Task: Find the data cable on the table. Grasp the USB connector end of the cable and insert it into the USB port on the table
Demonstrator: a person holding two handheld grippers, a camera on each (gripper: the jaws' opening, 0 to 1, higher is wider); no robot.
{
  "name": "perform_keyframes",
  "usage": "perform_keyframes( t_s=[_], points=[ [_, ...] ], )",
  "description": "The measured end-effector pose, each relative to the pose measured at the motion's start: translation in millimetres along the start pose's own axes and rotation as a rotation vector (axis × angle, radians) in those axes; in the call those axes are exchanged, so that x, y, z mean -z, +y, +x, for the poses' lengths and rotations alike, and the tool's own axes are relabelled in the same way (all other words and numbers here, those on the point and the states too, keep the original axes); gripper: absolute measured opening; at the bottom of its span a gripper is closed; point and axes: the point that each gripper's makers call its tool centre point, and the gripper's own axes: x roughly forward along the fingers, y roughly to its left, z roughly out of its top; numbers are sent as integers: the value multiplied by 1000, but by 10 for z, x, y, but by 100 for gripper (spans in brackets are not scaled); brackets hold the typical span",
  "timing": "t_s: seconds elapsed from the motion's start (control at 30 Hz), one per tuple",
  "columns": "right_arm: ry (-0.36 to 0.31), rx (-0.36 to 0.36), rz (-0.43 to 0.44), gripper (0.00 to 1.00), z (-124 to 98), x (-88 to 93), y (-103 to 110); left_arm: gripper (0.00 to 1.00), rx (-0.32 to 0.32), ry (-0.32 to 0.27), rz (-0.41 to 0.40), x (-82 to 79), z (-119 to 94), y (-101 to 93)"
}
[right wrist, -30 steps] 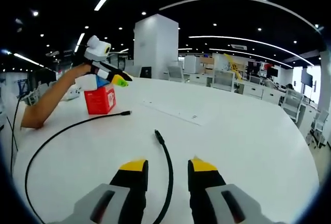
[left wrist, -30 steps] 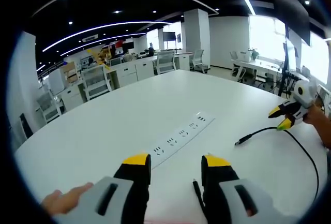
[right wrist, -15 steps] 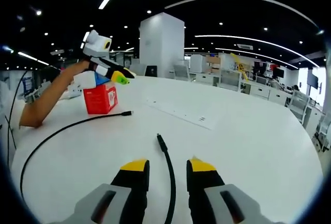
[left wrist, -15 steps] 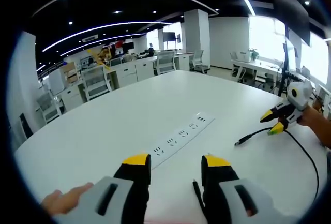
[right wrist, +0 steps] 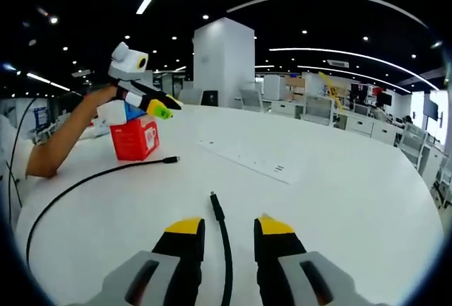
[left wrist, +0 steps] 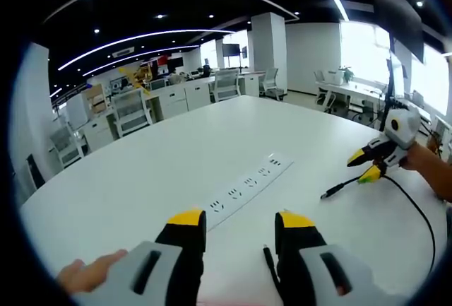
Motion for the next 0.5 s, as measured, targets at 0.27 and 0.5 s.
perform_keyframes(
  t_s=[0.27, 0.5],
  points=[
    [3, -41, -20, 31, 131, -36, 36, 39, 0, -2, -1, -1, -2, 4],
    [3, -66, -46, 31, 253, -93, 63, 39, 0, 1, 0, 4, -4, -2]
  ],
)
